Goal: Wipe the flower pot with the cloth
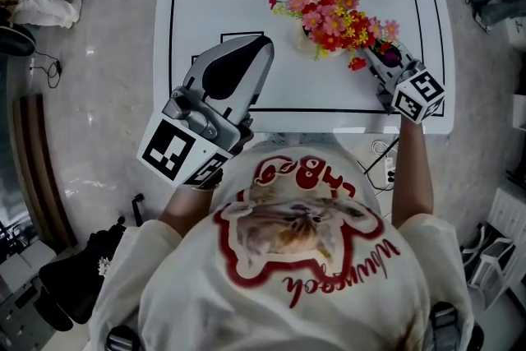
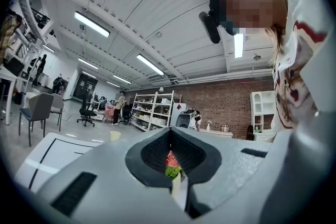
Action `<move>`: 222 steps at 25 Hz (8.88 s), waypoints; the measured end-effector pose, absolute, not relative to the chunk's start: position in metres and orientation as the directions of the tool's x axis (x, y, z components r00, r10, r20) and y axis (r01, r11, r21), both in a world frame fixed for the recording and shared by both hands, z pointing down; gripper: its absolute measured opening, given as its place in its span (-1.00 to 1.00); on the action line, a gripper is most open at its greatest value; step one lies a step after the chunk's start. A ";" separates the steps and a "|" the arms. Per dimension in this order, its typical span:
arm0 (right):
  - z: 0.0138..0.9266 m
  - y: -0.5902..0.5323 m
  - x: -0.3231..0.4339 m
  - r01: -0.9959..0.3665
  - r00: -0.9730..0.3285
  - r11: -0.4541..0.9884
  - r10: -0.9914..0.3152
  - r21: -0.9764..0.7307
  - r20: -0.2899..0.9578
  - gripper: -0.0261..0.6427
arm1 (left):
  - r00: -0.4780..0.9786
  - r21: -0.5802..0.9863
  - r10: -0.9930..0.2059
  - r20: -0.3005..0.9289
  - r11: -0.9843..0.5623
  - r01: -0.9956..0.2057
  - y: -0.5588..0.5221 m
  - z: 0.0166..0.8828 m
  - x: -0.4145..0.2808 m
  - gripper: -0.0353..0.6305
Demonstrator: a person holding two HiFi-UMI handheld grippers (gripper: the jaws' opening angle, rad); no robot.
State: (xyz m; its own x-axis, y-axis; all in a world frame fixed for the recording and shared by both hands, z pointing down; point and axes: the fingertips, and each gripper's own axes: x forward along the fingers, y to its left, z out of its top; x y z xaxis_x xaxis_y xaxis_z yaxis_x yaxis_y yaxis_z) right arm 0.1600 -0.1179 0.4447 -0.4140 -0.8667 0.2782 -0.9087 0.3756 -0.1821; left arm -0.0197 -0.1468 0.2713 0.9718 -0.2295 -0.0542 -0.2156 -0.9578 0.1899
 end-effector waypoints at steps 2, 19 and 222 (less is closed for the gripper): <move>0.445 -0.116 0.158 -0.915 -0.401 0.363 -0.872 -0.179 0.280 -0.76 | 0.973 0.188 -0.223 -0.057 -0.960 -0.209 -0.146 0.270 -0.021 -0.88; 0.446 -0.105 0.147 -0.955 -0.292 0.259 -0.910 -0.144 0.295 -0.76 | 0.985 0.183 -0.162 -0.058 -0.972 -0.149 -0.143 0.271 -0.033 -0.88; 0.221 -0.069 0.130 -0.856 -0.511 0.508 -0.860 -0.095 -0.001 -0.93 | 0.968 -0.068 -0.207 -0.143 -0.974 -0.218 -0.112 0.222 0.059 -0.74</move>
